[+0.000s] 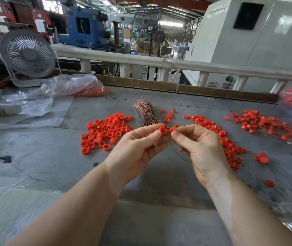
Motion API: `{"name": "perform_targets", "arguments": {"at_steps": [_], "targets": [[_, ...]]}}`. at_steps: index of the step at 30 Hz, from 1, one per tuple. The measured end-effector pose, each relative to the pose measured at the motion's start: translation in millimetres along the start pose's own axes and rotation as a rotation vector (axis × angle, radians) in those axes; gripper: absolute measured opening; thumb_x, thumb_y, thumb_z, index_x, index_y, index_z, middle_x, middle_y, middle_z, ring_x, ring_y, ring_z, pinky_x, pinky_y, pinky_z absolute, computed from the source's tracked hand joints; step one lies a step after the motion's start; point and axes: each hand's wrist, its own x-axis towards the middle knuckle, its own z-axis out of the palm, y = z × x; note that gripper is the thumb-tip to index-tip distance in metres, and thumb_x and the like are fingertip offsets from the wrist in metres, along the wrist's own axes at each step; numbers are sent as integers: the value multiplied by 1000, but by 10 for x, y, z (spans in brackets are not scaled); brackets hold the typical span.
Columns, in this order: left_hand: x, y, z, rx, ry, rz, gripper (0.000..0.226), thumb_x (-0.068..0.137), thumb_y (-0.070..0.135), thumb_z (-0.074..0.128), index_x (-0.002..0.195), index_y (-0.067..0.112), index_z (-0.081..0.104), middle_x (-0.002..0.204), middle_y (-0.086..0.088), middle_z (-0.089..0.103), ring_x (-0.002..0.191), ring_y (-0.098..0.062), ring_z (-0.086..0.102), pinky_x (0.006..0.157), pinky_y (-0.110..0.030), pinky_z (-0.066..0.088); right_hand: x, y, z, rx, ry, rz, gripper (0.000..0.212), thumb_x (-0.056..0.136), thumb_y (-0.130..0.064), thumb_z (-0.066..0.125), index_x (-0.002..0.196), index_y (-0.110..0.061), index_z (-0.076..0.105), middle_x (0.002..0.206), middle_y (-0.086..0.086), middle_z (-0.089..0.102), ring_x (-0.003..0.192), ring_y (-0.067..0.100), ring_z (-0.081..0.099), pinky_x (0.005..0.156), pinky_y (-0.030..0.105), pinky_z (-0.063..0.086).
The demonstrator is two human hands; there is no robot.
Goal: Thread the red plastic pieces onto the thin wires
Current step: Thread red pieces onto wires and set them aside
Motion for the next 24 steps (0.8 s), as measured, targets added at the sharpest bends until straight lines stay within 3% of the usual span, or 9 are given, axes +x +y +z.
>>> {"name": "perform_targets", "arguments": {"at_steps": [10,16,24], "targets": [[-6,8,-7,-2,-23,0,17,69,3,59,74,6,75,74,-9,72,64,-12,69,66,-23,58,-20,-9,20,9,-67,-61,22,77,9,64,77,-12,67,63,-9,70,54,-5,58,51,6,41],[-2,10,-13,-16,-21,-8,16,69,3,60,76,5,74,75,-10,71,64,-12,68,63,-23,57,-9,5,11,-67,-12,-46,19,76,-4,70,65,-19,69,57,-9,65,49,-2,50,49,12,41],[1,14,-18,-3,-9,-14,15,69,4,62,78,5,74,74,-9,71,64,-12,68,61,-22,57,11,16,-2,-186,64,-156,19,77,-9,72,63,-19,66,58,-6,64,57,4,54,55,18,44]]}}
